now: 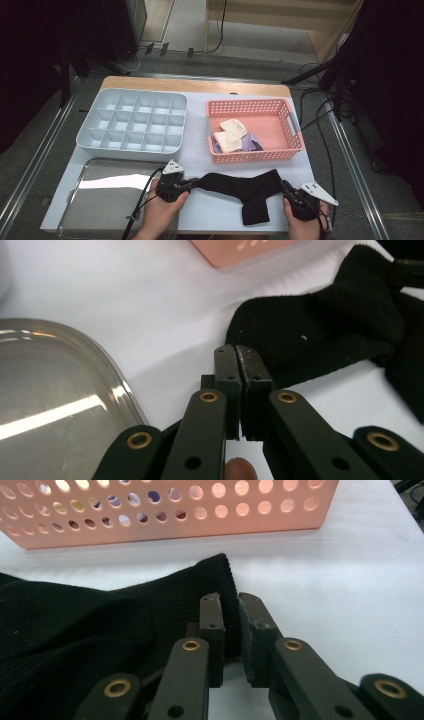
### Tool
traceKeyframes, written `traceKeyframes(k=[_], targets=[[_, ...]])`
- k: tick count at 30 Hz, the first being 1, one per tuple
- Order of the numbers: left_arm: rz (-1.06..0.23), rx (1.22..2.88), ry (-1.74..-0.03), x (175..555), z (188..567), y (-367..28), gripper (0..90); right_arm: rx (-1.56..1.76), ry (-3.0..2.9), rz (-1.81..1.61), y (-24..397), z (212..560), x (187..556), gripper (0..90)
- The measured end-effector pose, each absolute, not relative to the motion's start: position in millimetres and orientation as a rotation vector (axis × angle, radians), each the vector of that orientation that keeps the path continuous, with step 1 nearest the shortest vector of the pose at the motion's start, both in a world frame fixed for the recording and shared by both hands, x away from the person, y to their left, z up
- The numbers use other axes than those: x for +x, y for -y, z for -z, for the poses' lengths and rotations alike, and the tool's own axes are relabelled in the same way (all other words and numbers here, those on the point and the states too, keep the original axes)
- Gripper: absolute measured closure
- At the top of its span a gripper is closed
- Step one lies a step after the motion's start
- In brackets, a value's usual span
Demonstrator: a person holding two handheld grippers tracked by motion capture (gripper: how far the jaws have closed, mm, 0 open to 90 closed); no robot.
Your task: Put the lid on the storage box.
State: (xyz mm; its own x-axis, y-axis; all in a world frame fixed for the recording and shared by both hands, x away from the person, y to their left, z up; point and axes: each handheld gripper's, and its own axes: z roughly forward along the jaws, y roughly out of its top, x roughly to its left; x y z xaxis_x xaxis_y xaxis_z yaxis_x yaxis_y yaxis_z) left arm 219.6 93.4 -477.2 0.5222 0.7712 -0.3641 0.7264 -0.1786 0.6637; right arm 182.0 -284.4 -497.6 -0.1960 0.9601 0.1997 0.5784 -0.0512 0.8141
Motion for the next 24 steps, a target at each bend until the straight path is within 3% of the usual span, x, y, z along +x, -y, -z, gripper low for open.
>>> traceKeyframes(k=[3, 7, 9, 12, 16, 18, 20, 24], targets=[[-0.088, 1.938, -1.213, 219.4, 478.6, -91.9, 83.6, 1.623, -1.8, -1.149, 284.2, 498.0, 182.6, 75.5], [-0.142, 1.937, -1.172, 215.9, 475.1, -90.7, 61.3, 1.614, -1.742, -1.188, 286.4, 495.7, 179.0, 54.0], [-0.186, 1.948, -1.162, 213.9, 473.7, -90.8, 51.7, 1.609, -1.718, -1.188, 286.1, 493.7, 176.2, 48.8], [-0.232, 1.972, -1.138, 209.2, 473.9, -90.4, 46.3, 1.583, -1.704, -1.184, 282.0, 488.2, 170.2, 45.8], [-0.224, 1.947, -1.125, 206.7, 474.1, -91.9, 50.7, 1.522, -1.676, -1.216, 274.6, 476.1, 158.8, 45.0], [-0.213, 1.932, -1.139, 207.6, 473.1, -89.7, 59.2, 1.505, -1.686, -1.225, 268.5, 472.0, 155.1, 45.1], [-0.2, 1.922, -1.142, 206.5, 470.6, -88.1, 76.1, 1.486, -1.719, -1.249, 261.4, 469.3, 152.4, 45.5], [-0.175, 1.951, -1.123, 204.2, 469.2, -85.9, 83.6, 1.492, -1.795, -1.332, 244.7, 468.1, 143.1, 44.5]])
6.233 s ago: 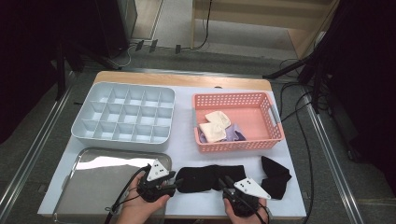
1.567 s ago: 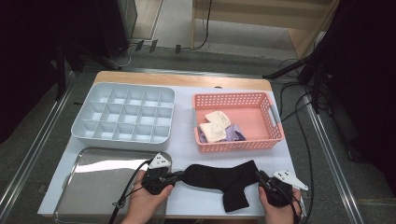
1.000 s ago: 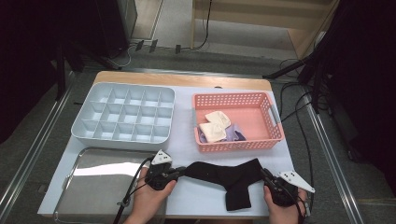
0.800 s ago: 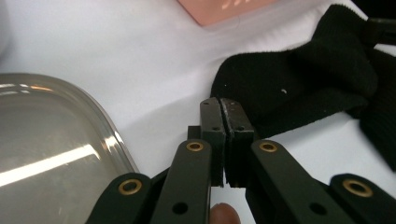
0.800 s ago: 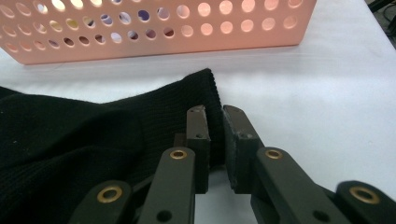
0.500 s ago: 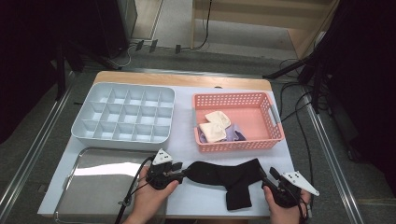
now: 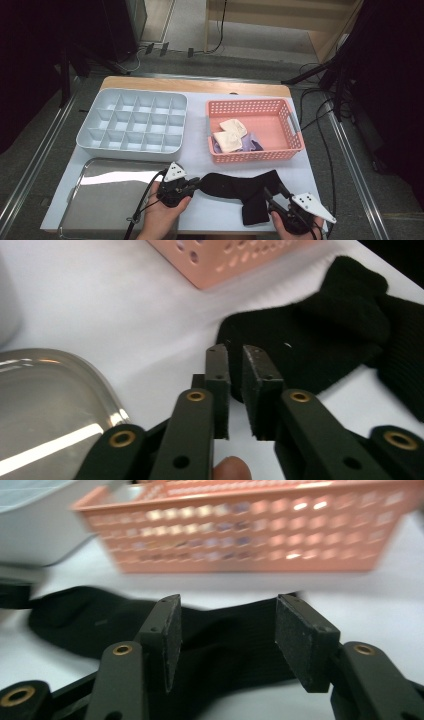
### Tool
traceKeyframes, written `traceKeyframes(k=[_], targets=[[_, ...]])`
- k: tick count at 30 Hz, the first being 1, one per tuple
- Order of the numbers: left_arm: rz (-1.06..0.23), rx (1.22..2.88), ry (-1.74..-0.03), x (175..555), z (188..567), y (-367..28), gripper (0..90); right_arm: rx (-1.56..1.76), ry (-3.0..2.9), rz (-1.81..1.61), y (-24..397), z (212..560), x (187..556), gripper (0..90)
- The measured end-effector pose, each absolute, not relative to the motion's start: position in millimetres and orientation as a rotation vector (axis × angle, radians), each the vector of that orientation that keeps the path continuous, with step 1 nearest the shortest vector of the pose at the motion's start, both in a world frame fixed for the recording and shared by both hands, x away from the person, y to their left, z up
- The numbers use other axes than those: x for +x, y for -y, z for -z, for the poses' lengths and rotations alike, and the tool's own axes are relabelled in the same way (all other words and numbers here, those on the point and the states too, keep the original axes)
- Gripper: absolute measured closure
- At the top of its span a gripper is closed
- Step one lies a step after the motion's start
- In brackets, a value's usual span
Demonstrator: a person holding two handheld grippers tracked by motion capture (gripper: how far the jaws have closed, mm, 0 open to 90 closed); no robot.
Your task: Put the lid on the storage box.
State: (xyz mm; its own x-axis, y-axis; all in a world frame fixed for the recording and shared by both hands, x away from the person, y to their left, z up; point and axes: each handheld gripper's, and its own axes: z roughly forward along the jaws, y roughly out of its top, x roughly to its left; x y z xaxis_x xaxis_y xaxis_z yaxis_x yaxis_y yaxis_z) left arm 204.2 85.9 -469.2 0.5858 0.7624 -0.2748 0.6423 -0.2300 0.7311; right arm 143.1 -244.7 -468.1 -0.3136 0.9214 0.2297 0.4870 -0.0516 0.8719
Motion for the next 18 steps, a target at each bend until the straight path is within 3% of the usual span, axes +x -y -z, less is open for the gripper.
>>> traceKeyframes(k=[3, 8, 11, 13, 16, 18], targets=[[-0.182, 1.96, -1.121, 204.8, 468.3, -84.7, 82.4, 1.491, -1.881, -1.24, 229.6, 470.8, 140.5, 41.9], [-0.2, 2.016, -1.15, 207.0, 471.4, -80.7, 69.5, 1.534, -1.883, -1.184, 219.4, 473.7, 140.5, 40.2], [-0.184, 2.03, -1.164, 209.0, 472.0, -83.0, 82.5, 1.59, -1.913, -1.141, 213.1, 481.5, 147.3, 40.8], [-0.178, 2.028, -1.162, 210.3, 471.7, -84.3, 90.0, 1.566, -1.96, -1.103, 207.3, 488.2, 150.7, 52.9], [-0.173, 2.038, -1.149, 211.5, 473.1, -83.8, 90.0, 1.524, -1.982, -1.123, 203.5, 489.1, 151.7, 74.3], [-0.175, 2.039, -1.151, 212.6, 473.9, -84.1, 90.0, 1.496, -1.985, -1.117, 202.3, 487.0, 151.4, 78.7]])
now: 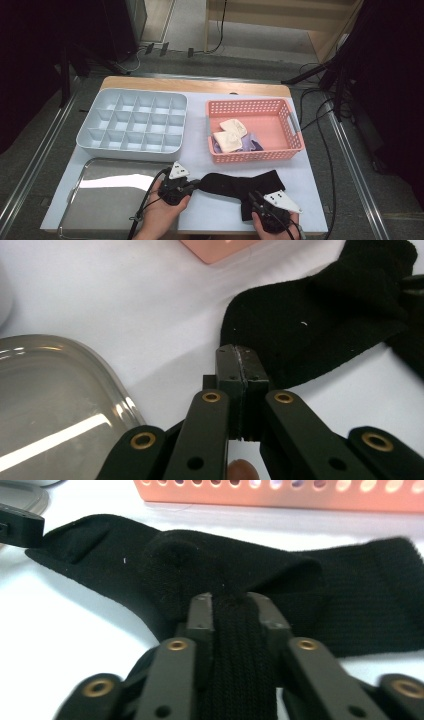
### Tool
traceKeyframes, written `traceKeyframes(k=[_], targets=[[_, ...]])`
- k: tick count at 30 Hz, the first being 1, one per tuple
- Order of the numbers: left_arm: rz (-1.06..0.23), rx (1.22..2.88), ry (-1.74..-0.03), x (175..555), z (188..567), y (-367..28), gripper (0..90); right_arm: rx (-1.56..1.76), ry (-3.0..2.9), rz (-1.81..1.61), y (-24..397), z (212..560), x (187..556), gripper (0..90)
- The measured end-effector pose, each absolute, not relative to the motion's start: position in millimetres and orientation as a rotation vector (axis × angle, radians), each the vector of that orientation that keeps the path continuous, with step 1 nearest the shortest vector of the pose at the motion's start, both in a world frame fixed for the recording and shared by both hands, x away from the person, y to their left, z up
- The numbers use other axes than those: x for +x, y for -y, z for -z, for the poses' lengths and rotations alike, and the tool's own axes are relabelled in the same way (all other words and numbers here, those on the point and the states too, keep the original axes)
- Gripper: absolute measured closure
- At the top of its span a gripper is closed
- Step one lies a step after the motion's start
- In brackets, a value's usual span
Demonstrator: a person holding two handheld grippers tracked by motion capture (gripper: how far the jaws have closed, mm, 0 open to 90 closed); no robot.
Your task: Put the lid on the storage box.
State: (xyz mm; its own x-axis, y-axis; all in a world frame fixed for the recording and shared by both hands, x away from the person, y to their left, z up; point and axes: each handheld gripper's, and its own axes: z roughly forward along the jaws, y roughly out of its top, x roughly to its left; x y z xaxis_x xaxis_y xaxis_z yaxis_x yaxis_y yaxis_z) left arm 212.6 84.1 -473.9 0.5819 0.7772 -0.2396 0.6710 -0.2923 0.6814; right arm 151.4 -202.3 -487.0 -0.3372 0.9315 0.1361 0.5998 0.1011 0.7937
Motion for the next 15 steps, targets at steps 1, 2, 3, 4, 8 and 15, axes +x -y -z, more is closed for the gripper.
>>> traceKeyframes(k=[1, 2, 3, 4, 8, 15], targets=[[-0.169, 2.033, -1.154, 213.3, 473.8, -84.5, 90.0, 1.482, -1.976, -1.137, 202.5, 484.7, 150.3, 79.6], [-0.17, 2.028, -1.155, 214.2, 473.2, -85.6, 90.0, 1.456, -1.967, -1.181, 203.0, 481.2, 148.4, 79.8], [-0.163, 2.015, -1.16, 214.5, 472.4, -85.8, 90.0, 1.423, -1.956, -1.227, 202.9, 476.4, 145.7, 79.8], [-0.178, 2.011, -1.16, 215.3, 471.6, -86.4, 90.0, 1.386, -1.95, -1.269, 201.9, 471.5, 142.8, 79.9], [-0.175, 1.996, -1.168, 218.5, 470.3, -88.8, 90.0, 1.234, -2.03, -1.418, 189.3, 461.7, 136.2, 79.7], [-0.194, 1.957, -1.164, 216.1, 469.2, -92.7, 73.6, 1.309, -2.028, -1.29, 192.7, 478.8, 144.8, 55.0]])
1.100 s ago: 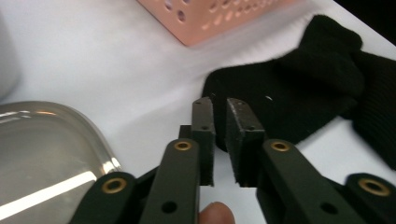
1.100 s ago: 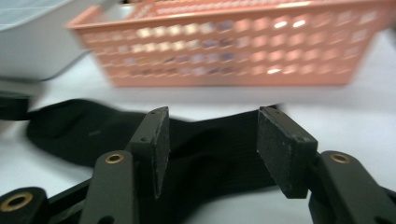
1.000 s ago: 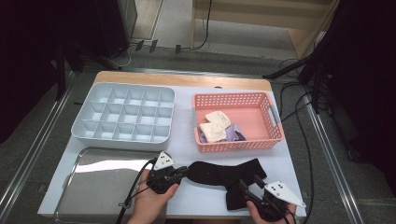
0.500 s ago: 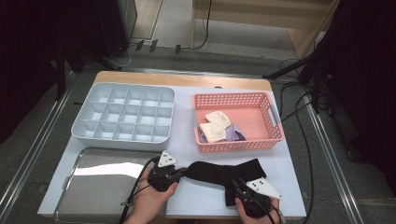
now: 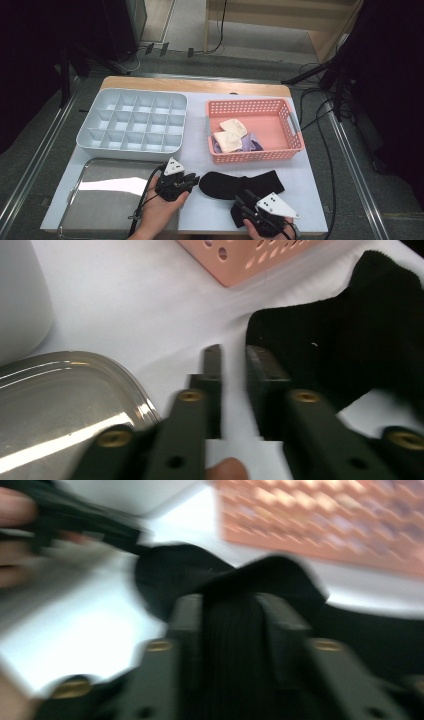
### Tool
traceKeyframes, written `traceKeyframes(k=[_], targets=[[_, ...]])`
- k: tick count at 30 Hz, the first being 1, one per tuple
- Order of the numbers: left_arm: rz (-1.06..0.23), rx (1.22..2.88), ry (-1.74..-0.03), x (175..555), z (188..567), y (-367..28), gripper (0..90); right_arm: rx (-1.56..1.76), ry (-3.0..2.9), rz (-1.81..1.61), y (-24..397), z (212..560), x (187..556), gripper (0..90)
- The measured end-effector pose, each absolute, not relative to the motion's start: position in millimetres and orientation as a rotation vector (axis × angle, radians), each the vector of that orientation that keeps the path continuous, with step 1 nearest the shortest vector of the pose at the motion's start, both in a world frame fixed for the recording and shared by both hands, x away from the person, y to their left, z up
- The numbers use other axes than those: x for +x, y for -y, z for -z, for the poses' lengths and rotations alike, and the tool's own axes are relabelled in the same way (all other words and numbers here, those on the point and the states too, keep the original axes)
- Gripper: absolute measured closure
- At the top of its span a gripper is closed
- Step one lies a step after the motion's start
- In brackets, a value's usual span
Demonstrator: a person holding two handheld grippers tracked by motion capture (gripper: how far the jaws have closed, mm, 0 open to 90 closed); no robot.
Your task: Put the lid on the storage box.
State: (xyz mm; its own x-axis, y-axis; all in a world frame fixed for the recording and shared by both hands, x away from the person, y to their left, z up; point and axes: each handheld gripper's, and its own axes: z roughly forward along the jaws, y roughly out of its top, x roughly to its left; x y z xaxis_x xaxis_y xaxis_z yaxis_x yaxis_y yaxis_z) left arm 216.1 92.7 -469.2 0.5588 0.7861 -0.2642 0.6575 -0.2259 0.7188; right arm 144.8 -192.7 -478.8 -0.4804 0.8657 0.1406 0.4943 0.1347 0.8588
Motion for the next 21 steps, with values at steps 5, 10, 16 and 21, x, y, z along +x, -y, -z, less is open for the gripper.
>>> traceKeyframes(k=[5, 10, 16, 21], targets=[[-0.209, 1.937, -1.106, 204.9, 461.3, -93.7, 68.1, 1.369, -1.91, -1.195, 211.3, 476.2, 136.0, 50.8], [-0.218, 1.925, -1.027, 195.1, 450.4, -89.7, 68.1, 1.402, -1.88, -1.221, 213.5, 469.6, 123.5, 49.2], [-0.195, 1.961, -0.985, 191.7, 454.5, -80.2, 66.5, 1.418, -1.91, -1.324, 195.8, 469.9, 125.0, 48.4], [-0.188, 1.961, -0.993, 191.0, 458.0, -83.3, 66.3, 1.39, -1.976, -1.287, 171.7, 475.3, 134.7, 49.3]])
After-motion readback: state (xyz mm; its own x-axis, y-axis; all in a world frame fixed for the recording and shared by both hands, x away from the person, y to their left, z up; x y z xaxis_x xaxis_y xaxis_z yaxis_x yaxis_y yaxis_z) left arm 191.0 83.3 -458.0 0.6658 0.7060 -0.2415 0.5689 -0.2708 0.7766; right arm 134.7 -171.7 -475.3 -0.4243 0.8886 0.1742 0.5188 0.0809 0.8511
